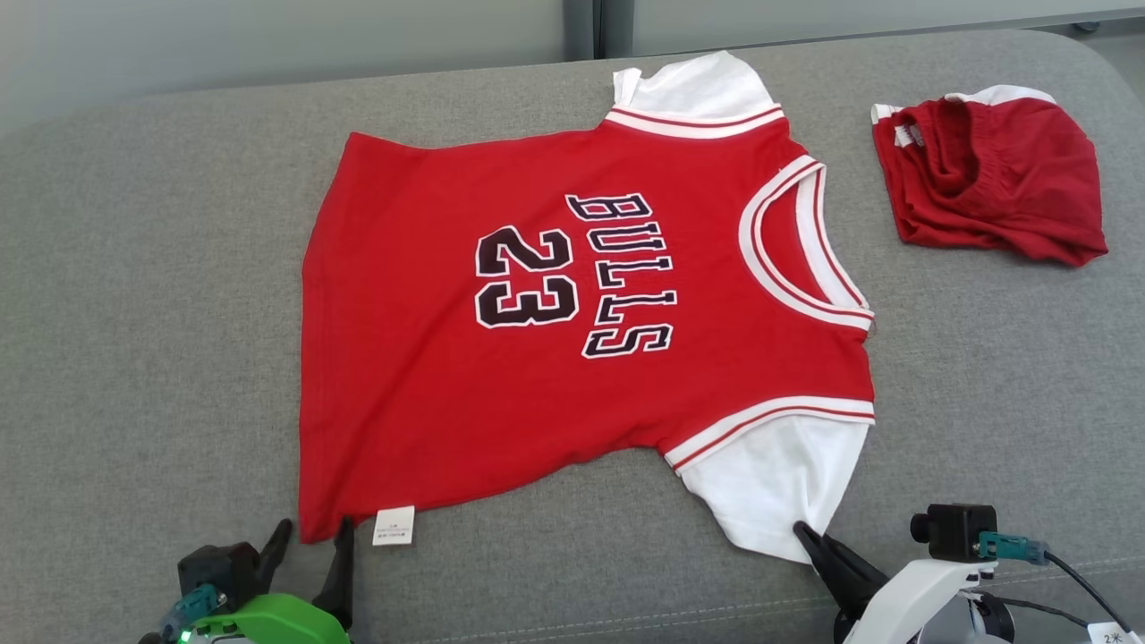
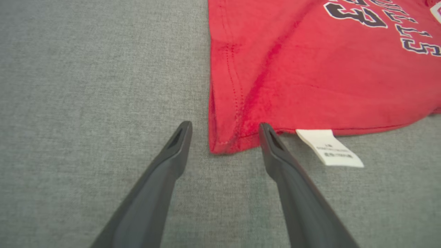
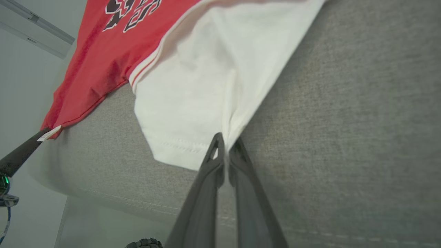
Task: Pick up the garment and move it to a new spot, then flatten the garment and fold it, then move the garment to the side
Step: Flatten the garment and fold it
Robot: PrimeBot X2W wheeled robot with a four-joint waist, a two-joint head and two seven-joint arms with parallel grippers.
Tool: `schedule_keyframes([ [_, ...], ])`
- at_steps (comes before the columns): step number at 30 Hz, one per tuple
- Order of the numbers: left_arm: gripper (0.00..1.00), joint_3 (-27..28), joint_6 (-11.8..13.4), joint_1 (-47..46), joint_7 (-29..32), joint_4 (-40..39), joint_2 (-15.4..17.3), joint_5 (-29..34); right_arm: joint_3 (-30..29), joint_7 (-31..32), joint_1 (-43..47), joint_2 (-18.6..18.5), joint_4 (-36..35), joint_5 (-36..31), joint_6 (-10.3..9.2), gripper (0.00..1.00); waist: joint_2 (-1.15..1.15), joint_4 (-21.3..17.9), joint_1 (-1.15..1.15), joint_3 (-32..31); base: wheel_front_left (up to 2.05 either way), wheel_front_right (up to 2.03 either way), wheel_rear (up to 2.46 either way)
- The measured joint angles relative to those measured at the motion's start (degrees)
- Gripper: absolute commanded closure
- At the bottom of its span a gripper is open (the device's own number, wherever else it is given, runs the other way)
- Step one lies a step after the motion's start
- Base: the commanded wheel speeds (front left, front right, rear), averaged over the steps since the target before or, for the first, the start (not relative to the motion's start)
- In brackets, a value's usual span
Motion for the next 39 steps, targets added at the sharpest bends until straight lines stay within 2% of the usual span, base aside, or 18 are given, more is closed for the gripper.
schedule_keyframes([
  [1,0.01,-0.3,-0.2,-0.2,0.5,0.4,-0.1,0.0,0.3,0.0,0.0,-0.1,0.0,0.5,0.0,1.0,0.0,-0.1,0.0,0.0,0.0,0.0,0.0],
  [2,0.31,-0.5,-0.5,-0.3,0.7,0.9,-0.1,-0.1,0.6,0.0,0.0,-0.3,0.0,0.9,0.0,1.0,0.0,-0.1,0.0,0.0,0.0,0.0,0.0],
  [3,0.69,-0.5,-0.5,-0.5,1.0,1.3,-0.3,-0.2,0.9,0.0,-0.1,-0.4,0.0,1.3,0.0,1.0,0.0,-0.2,0.0,0.0,0.0,0.0,0.0],
  [4,1.0,-0.5,-0.5,-0.8,1.0,1.5,-0.3,-0.3,1.2,0.0,-0.2,-0.6,-0.1,1.5,0.0,1.0,0.0,-0.2,0.0,0.0,0.0,0.0,0.0],
  [12,1.0,-0.3,-1.2,-2.4,0.9,2.5,-0.3,-0.4,3.0,-0.4,-0.9,-2.2,-1.3,4.8,0.0,1.0,0.0,-0.3,0.0,-0.1,0.0,0.0,0.0],
  [22,1.0,0.8,-1.9,-2.4,-0.8,2.4,0.4,-0.4,6.6,-1.0,-0.6,-5.6,-8.1,13.0,0.0,1.0,0.0,-0.1,0.0,0.0,0.0,0.0,0.0],
  [39,1.0,2.6,-3.4,-5.0,-2.0,-0.2,1.0,-3.3,1.6,-5.3,-0.6,-8.8,-20.7,31.5,0.0,1.0,0.0,-1.0,0.0,-0.1,0.0,0.0,0.0],
])
